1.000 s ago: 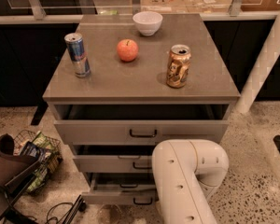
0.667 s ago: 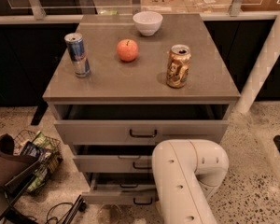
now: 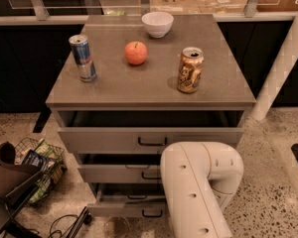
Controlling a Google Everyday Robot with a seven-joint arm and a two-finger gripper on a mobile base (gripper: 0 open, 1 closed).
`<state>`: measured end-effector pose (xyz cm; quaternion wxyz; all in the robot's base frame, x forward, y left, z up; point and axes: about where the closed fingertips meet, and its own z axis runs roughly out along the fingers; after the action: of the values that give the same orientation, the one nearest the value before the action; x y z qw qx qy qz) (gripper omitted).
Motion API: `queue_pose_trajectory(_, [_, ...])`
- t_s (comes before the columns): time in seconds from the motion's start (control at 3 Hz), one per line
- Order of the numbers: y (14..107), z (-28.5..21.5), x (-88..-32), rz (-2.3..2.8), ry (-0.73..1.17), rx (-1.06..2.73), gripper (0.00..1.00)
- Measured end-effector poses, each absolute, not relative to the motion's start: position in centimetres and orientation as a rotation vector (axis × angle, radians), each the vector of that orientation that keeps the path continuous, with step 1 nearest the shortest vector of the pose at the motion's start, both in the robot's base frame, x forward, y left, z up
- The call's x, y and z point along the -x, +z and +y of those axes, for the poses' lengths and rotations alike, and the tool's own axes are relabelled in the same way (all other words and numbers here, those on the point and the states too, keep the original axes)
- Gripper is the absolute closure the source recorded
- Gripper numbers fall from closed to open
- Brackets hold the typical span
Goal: Close bottom drawer
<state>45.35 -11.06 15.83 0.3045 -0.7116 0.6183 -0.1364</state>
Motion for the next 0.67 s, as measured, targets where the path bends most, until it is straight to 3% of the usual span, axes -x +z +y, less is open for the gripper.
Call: queue_pose_trajectory(0.67, [18.2,-12.9,-36.5,1.836,-0.297,1.911,1.00])
